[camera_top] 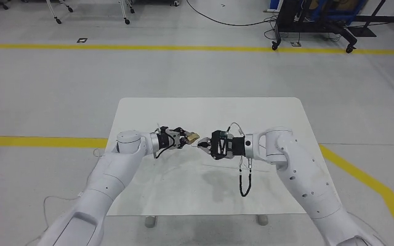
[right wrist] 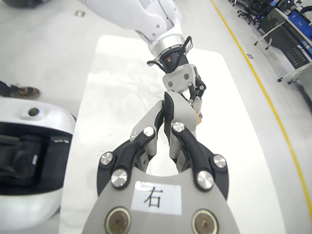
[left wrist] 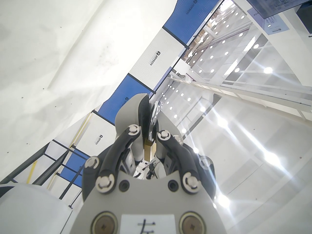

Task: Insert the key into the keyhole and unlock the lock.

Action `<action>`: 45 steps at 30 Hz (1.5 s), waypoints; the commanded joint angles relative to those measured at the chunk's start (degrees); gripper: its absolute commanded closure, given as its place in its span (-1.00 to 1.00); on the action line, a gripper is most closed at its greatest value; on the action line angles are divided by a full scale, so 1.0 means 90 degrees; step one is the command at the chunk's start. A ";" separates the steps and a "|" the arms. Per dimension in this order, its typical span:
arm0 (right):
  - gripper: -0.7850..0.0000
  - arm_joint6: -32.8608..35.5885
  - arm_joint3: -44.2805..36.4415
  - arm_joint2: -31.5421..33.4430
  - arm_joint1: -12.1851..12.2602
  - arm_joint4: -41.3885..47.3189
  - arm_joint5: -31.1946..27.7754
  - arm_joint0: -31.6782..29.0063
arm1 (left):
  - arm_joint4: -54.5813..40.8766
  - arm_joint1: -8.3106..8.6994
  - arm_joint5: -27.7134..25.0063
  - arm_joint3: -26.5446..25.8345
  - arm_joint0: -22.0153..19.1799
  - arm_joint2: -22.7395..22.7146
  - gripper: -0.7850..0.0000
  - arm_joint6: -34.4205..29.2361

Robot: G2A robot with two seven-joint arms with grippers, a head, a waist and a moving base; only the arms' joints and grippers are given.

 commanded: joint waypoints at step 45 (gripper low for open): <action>1.00 0.2459 -0.0918 -0.1554 -0.0248 -0.2576 0.1584 0.0319 | -0.0081 -0.0164 0.0235 0.0274 -0.0078 0.0101 1.00 -0.0313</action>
